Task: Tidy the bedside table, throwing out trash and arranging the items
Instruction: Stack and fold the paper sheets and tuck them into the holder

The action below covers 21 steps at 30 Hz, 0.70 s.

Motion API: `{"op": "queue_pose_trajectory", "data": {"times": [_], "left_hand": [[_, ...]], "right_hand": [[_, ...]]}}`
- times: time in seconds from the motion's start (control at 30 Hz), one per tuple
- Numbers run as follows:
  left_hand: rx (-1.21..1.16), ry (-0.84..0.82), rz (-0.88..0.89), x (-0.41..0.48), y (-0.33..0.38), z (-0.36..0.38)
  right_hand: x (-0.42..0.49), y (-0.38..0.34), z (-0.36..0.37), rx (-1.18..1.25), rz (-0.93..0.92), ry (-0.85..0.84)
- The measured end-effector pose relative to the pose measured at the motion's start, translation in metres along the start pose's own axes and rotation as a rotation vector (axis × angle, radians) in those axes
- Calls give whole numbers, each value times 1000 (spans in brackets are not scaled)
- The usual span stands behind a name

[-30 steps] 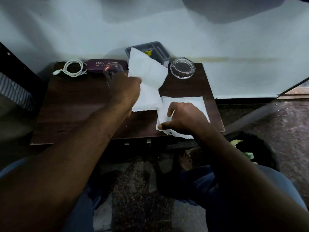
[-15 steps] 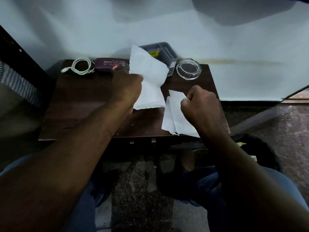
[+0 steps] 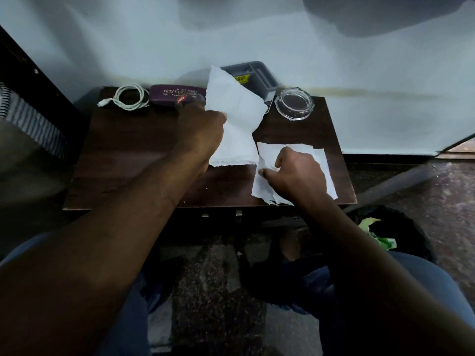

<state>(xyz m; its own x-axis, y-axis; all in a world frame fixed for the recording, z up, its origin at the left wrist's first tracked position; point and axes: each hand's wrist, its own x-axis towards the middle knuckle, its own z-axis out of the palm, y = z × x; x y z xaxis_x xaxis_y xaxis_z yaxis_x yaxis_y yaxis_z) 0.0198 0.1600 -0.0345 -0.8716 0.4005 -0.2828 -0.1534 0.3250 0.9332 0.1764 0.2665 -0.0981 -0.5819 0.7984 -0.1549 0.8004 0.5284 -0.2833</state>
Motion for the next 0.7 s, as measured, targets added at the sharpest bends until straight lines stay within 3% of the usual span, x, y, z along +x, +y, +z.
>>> {"op": "queue_pose_trajectory", "data": {"times": [0.7], "left_hand": [[84,-26,2,1,-4,-3]], "right_hand": [[-1,-5,-4,-16,37,-26]]}}
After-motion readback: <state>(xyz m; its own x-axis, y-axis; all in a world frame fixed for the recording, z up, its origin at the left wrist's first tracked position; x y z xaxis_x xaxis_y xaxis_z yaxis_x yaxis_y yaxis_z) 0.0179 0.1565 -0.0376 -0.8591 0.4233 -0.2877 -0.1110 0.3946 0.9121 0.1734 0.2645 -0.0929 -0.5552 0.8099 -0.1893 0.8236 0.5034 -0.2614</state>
